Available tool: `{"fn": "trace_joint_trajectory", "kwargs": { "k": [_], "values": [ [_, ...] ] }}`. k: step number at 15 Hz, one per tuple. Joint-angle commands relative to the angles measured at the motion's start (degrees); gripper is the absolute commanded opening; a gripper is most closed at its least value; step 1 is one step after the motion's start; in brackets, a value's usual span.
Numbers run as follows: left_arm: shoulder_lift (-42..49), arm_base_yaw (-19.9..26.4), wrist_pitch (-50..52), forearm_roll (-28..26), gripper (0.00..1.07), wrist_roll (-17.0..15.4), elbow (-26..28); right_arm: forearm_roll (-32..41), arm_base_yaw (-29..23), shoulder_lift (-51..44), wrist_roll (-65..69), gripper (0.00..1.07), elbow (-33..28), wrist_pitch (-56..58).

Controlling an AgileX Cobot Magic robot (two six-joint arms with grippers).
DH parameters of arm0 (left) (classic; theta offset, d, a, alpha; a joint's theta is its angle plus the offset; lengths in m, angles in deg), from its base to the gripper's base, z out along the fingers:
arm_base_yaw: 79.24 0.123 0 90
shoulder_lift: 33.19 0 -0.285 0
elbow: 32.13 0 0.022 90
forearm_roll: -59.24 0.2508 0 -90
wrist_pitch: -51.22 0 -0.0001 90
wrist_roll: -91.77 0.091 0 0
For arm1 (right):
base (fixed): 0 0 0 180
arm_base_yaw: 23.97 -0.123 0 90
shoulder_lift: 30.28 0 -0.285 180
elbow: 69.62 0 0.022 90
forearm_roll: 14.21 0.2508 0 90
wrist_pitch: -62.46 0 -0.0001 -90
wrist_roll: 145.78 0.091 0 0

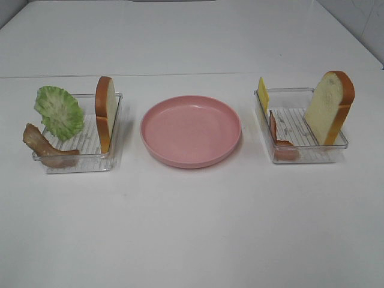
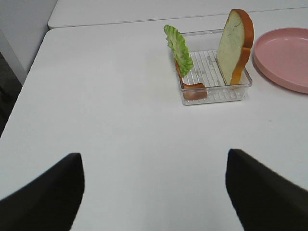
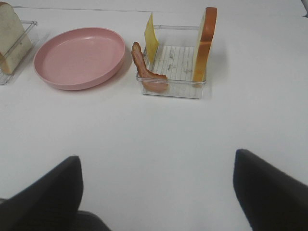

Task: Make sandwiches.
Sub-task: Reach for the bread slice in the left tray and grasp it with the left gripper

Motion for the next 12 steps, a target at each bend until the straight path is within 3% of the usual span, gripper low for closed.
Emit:
{"fn": "trace_joint_trajectory", "kwargs": {
  "k": [1,12],
  "values": [
    [1.09,0.11,0.46,-0.17,0.77,-0.17,-0.23,0.11,0.29,-0.69,-0.06,0.81,-0.23,-0.52],
    [1.09,0.11,0.46,-0.17,0.77,-0.17,-0.23,0.11,0.29,-0.69,-0.06,0.81,-0.23,-0.52]
  ]
}}
